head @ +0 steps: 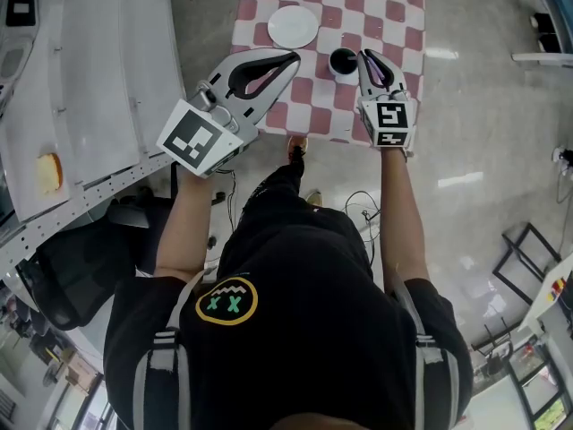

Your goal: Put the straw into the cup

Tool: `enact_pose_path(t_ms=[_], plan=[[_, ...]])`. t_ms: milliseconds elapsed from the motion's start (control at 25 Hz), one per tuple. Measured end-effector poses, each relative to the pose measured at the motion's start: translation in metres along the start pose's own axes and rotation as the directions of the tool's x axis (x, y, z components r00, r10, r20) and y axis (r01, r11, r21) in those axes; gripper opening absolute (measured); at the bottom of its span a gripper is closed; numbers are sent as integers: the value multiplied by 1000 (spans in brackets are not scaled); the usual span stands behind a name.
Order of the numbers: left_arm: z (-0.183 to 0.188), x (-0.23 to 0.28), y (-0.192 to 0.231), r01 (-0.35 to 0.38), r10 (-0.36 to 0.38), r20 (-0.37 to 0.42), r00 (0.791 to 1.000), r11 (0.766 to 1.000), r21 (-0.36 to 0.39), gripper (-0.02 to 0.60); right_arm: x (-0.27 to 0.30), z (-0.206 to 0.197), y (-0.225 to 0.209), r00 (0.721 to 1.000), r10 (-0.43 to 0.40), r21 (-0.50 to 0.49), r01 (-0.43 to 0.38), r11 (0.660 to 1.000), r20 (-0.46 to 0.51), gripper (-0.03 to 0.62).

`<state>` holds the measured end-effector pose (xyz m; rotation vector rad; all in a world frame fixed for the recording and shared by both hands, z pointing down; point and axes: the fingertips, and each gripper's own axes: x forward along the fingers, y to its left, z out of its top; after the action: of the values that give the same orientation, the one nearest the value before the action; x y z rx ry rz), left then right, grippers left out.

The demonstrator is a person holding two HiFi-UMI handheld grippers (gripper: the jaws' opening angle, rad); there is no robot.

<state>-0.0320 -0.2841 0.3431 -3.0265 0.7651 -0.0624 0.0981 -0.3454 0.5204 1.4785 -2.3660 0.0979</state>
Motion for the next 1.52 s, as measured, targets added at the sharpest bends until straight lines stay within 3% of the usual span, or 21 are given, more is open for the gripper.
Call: enact_pose_path(t_ms=[360, 520, 1120, 1520], plan=[[-7, -2, 2, 2, -2, -23, 1000, 1000, 6, 18, 10, -24, 5, 1000, 5, 18, -5, 1000, -29, 52], [-1, 1, 0, -4, 3, -17, 1000, 999, -43, 18, 16, -33, 7, 999, 5, 26, -4, 1000, -43, 52], [-14, -4, 3, 7, -6, -54, 999, 1000, 7, 18, 31, -65, 14, 996, 5, 43, 0, 999, -95, 52], [-16, -7, 4, 1, -1, -58, 998, 1000, 0, 18, 35, -75, 17, 994, 1, 50, 5, 999, -110, 52]])
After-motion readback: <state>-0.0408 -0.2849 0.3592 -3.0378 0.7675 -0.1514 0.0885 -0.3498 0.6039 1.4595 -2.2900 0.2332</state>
